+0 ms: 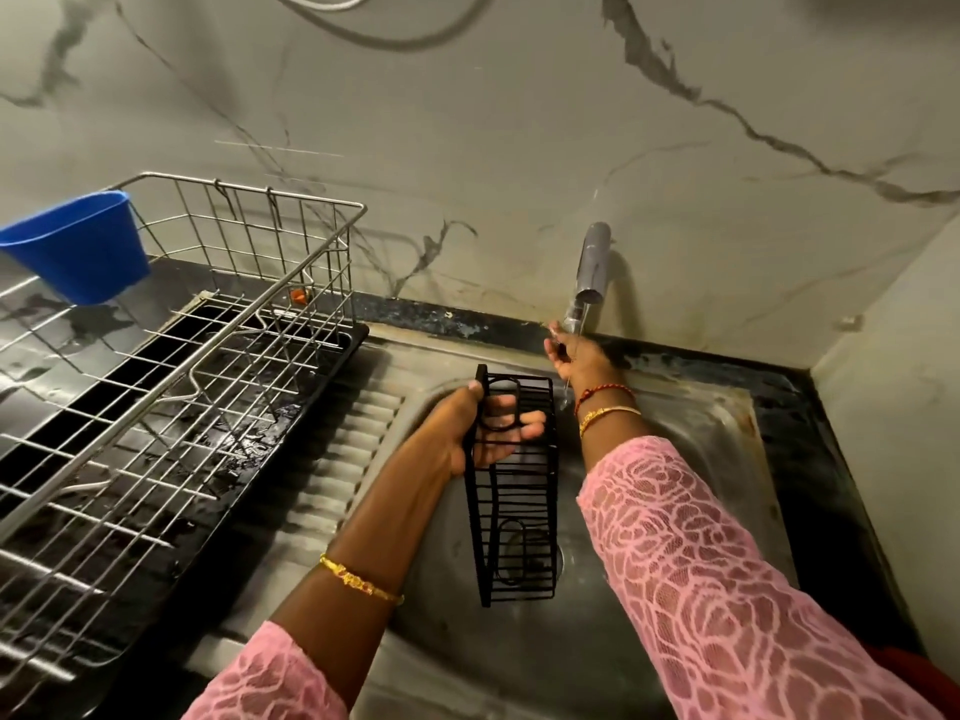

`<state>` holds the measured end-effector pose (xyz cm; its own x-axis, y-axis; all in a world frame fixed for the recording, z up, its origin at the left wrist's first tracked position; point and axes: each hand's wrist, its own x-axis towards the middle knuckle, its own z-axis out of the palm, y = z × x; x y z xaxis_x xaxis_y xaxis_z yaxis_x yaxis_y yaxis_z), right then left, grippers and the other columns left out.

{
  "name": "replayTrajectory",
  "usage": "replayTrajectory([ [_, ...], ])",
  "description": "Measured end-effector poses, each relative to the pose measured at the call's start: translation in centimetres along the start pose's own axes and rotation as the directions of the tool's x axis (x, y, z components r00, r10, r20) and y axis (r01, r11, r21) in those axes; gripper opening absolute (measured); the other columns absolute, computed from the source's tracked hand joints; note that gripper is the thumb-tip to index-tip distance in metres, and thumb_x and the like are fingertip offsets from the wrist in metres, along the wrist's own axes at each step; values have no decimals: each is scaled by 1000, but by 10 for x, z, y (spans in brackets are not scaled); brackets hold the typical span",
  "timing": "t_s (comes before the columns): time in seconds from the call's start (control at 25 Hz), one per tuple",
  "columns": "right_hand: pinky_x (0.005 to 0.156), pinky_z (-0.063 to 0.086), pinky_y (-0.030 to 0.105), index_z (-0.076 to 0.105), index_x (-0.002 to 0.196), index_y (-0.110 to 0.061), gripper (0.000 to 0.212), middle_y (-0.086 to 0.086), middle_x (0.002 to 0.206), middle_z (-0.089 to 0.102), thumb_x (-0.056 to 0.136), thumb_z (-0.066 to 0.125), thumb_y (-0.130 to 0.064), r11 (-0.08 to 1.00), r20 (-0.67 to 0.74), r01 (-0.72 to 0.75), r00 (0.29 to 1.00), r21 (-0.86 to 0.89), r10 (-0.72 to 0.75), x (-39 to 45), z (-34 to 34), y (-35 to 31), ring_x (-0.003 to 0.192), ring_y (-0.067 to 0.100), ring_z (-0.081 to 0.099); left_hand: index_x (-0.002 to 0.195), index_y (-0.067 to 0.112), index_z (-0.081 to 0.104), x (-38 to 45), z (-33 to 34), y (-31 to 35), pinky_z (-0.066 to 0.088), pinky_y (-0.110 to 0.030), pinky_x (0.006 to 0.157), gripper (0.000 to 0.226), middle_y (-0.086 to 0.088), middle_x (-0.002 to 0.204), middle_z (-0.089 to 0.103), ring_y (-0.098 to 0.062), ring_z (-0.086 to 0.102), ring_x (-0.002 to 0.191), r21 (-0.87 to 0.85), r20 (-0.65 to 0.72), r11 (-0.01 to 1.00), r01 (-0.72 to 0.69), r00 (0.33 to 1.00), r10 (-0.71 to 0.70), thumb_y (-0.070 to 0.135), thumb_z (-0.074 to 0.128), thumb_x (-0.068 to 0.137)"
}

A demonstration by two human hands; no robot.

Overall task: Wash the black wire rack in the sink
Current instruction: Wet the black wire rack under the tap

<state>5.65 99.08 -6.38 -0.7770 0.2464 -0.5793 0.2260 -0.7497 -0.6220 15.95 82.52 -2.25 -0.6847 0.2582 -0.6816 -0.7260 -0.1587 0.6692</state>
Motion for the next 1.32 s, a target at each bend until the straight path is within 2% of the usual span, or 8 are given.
replayTrajectory([
  [0.08, 42, 46, 10, 51, 74, -9, 17, 0, 78, 58, 85, 64, -4, 982, -57, 43, 997, -186, -55, 10, 3, 8, 68, 8, 56, 89, 17, 53, 4, 2, 0, 47, -16, 44, 48, -10, 70, 73, -17, 70, 56, 20, 0, 1000, 12, 1000, -12, 42, 15, 104],
  [0.2, 32, 40, 14, 53, 85, -9, 14, 1, 82, 65, 85, 67, -13, 929, -124, 51, 987, -367, -103, 27, 4, 14, 53, 5, 56, 92, 16, 57, 11, 1, 0, 47, -22, 53, 54, -10, 76, 74, -19, 71, 61, -1, 9, 1000, 29, 1000, -29, 44, 11, 103],
  [0.32, 48, 45, 16, 50, 81, -9, 12, 3, 60, 56, 92, 52, -8, 874, -127, 12, 988, -486, -84, 16, 3, 12, 52, 9, 57, 101, 16, 60, 17, 1, -4, 41, -25, 63, 59, -8, 77, 74, -17, 71, 64, 6, 22, 1000, 25, 999, -25, 45, 9, 102],
  [0.48, 72, 52, 29, 58, 76, -2, 25, 6, 69, 53, 88, 42, 12, 732, -8, 79, 993, -677, -115, -28, -8, -3, 63, 14, 54, 95, 16, 64, 21, 6, -6, 45, -25, 61, 61, -6, 70, 74, -16, 71, 64, 61, 46, 998, 9, 999, -12, 44, 10, 103],
  [0.68, 79, 49, 28, 70, 85, -8, 15, 7, 94, 68, 87, 56, -1, 569, 192, 290, 955, -769, -228, -87, -39, -33, 91, 17, 60, 92, 6, 63, 17, 20, 4, 53, -20, 48, 59, -11, 67, 72, -21, 70, 55, 109, 168, 994, 0, 986, -19, 39, 16, 104],
  [0.84, 68, 44, 25, 62, 108, -17, 21, 7, 113, 63, 89, 60, -25, 627, 43, 322, 908, -710, -418, -101, -78, -32, 94, 16, 55, 96, -1, 62, 20, 29, 14, 51, -21, 40, 56, -14, 66, 71, -24, 69, 53, 133, 234, 991, -4, 972, -28, 35, 20, 104],
  [1.16, 108, 28, 53, 28, 145, -24, 60, 7, 154, 23, 95, 29, -56, 903, -30, 58, 997, -425, -78, -104, -159, 38, 139, 31, 24, 84, 7, 55, 29, -22, 5, 32, -11, 26, 43, -4, 55, 65, -15, 65, 44, -209, 171, 974, -89, 977, 125, 33, 26, 103],
  [1.32, 93, 47, 56, 55, 120, -29, 74, 7, 126, 57, 62, 65, -74, 949, -85, -99, 993, -299, 77, -82, -167, 58, 112, 32, 58, 85, 14, 54, 26, -57, -16, 32, -10, 26, 39, 1, 50, 56, -10, 57, 37, -276, 186, 951, -137, 963, 193, 42, 31, 100],
])
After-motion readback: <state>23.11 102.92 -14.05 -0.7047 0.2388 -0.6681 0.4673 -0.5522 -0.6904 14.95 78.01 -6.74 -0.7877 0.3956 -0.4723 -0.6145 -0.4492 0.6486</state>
